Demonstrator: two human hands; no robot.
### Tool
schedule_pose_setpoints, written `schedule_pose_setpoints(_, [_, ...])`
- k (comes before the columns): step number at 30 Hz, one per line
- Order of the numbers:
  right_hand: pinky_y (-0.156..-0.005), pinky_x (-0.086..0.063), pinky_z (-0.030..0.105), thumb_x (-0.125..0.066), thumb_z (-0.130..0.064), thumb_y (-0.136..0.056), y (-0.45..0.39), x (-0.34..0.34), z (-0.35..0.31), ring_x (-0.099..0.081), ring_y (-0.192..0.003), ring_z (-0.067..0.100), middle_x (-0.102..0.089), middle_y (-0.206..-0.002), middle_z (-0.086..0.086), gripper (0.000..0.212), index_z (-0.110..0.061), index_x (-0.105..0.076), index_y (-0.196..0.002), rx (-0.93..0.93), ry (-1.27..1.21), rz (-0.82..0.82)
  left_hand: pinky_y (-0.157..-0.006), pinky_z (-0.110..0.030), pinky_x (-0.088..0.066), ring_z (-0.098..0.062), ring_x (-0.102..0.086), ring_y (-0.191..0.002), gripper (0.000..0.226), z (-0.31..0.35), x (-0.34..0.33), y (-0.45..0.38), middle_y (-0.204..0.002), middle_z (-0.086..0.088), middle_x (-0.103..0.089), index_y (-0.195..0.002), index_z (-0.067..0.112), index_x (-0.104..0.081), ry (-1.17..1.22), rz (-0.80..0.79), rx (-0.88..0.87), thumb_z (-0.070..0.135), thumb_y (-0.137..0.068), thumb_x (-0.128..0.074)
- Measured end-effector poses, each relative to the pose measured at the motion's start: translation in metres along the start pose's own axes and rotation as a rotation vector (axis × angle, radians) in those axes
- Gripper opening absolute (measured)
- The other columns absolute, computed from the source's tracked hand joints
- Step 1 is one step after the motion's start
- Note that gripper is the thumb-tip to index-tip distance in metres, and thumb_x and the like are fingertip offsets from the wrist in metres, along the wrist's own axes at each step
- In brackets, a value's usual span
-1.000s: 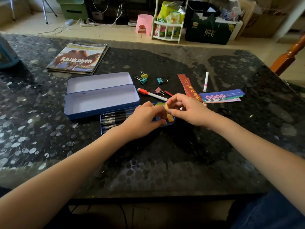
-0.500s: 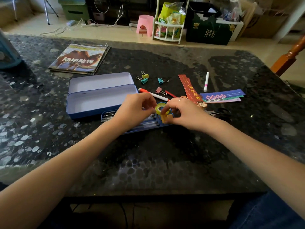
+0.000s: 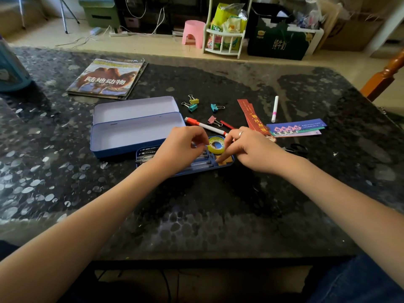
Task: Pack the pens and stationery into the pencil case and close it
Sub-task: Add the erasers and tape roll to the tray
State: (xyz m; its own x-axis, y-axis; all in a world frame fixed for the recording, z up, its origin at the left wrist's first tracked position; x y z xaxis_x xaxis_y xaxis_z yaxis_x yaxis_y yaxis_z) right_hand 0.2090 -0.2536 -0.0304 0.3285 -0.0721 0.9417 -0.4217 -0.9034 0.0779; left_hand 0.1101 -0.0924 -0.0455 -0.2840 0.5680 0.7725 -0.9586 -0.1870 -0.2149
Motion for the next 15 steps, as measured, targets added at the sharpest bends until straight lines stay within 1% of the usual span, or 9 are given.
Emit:
schedule_pose_setpoints(2, [-0.094, -0.041, 0.037, -0.045, 0.005, -0.082, -0.002, 0.004, -0.001, -0.046, -0.106, 0.011, -0.056, -0.104, -0.011, 0.048, -0.03, -0.076, -0.096, -0.014, -0.062, 0.068, -0.075, -0.017, -0.049, -0.007, -0.06, -0.082, 0.008, 0.001, -0.002, 0.0, -0.088, 0.005, -0.065, -0.092, 0.016, -0.067, 0.028, 0.002, 0.018, 0.012, -0.085, -0.065])
schedule_pose_setpoints(4, [-0.095, -0.041, 0.036, -0.044, 0.002, -0.085, -0.002, 0.008, 0.001, -0.048, -0.107, 0.011, -0.06, -0.104, -0.01, 0.043, -0.026, -0.076, -0.094, -0.066, -0.099, 0.153, -0.075, -0.013, -0.048, -0.005, -0.059, -0.082, 0.009, 0.002, -0.003, 0.0, -0.088, 0.007, -0.063, -0.092, 0.016, -0.067, 0.041, -0.017, 0.021, 0.012, -0.085, -0.065])
schedule_pose_setpoints(5, [-0.095, -0.041, 0.035, -0.043, 0.0, -0.086, -0.002, 0.01, 0.003, -0.047, -0.109, 0.011, -0.061, -0.107, -0.009, 0.041, -0.025, -0.075, -0.093, -0.094, -0.073, 0.17, -0.072, -0.01, -0.045, -0.005, -0.059, -0.082, 0.009, 0.003, -0.004, 0.0, -0.088, 0.008, -0.063, -0.092, 0.017, -0.067, 0.034, -0.033, 0.016, 0.011, -0.086, -0.064])
schedule_pose_setpoints(7, [-0.096, -0.039, 0.036, -0.044, -0.007, -0.088, -0.002, 0.009, 0.006, -0.047, -0.111, 0.012, -0.061, -0.114, -0.008, 0.036, -0.028, -0.073, -0.094, -0.133, 0.019, 0.134, -0.07, -0.008, -0.042, -0.006, -0.058, -0.082, 0.012, 0.004, -0.005, 0.001, -0.089, 0.006, -0.063, -0.092, 0.017, -0.069, -0.001, -0.064, -0.011, 0.009, -0.087, -0.062])
schedule_pose_setpoints(8, [-0.096, -0.04, 0.038, -0.046, -0.012, -0.089, -0.002, 0.007, 0.007, -0.047, -0.112, 0.013, -0.061, -0.114, -0.008, 0.031, -0.03, -0.071, -0.096, -0.139, 0.052, 0.096, -0.071, -0.01, -0.043, -0.007, -0.058, -0.083, 0.014, 0.005, -0.006, 0.001, -0.091, 0.005, -0.063, -0.092, 0.017, -0.071, -0.02, -0.078, -0.03, 0.008, -0.087, -0.061])
schedule_pose_setpoints(11, [-0.09, -0.045, 0.039, -0.057, -0.035, -0.088, -0.003, 0.002, 0.008, -0.05, -0.106, 0.012, -0.06, -0.109, -0.008, 0.015, -0.034, -0.066, -0.099, -0.117, 0.076, 0.001, -0.079, -0.023, -0.047, -0.011, -0.057, -0.09, 0.022, 0.009, -0.006, 0.001, -0.097, 0.003, -0.061, -0.093, 0.019, -0.074, -0.063, -0.14, -0.09, 0.005, -0.085, -0.058])
schedule_pose_setpoints(13, [-0.085, -0.046, 0.037, -0.061, -0.044, -0.085, -0.004, 0.003, 0.009, -0.048, -0.099, 0.009, -0.057, -0.106, -0.009, 0.018, -0.037, -0.063, -0.101, -0.106, 0.077, -0.043, -0.083, -0.027, -0.047, -0.012, -0.056, -0.094, 0.023, 0.012, -0.006, 0.003, -0.101, 0.002, -0.06, -0.093, 0.019, -0.074, -0.102, -0.181, -0.111, 0.006, -0.084, -0.058])
schedule_pose_setpoints(15, [-0.083, -0.046, 0.035, -0.063, -0.045, -0.084, -0.005, 0.005, 0.01, -0.047, -0.097, 0.008, -0.054, -0.103, -0.011, 0.019, -0.04, -0.059, -0.102, -0.107, 0.075, -0.086, -0.084, -0.028, -0.047, -0.012, -0.055, -0.096, 0.022, 0.012, -0.006, 0.004, -0.103, 0.0, -0.061, -0.094, 0.018, -0.074, -0.134, -0.192, -0.125, 0.007, -0.084, -0.058])
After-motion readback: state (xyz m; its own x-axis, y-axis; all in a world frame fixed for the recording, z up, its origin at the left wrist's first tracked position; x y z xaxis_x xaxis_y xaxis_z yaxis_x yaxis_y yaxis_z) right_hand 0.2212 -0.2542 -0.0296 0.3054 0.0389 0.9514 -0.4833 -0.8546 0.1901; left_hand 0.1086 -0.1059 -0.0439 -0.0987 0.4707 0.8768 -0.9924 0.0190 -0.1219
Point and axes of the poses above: each hand's wrist, its own y-axis away from the middle knuckle, its own x-axis out of the back of the hand, z = x × y, the point moved 1 cm from there along -y, towards the middle knuckle
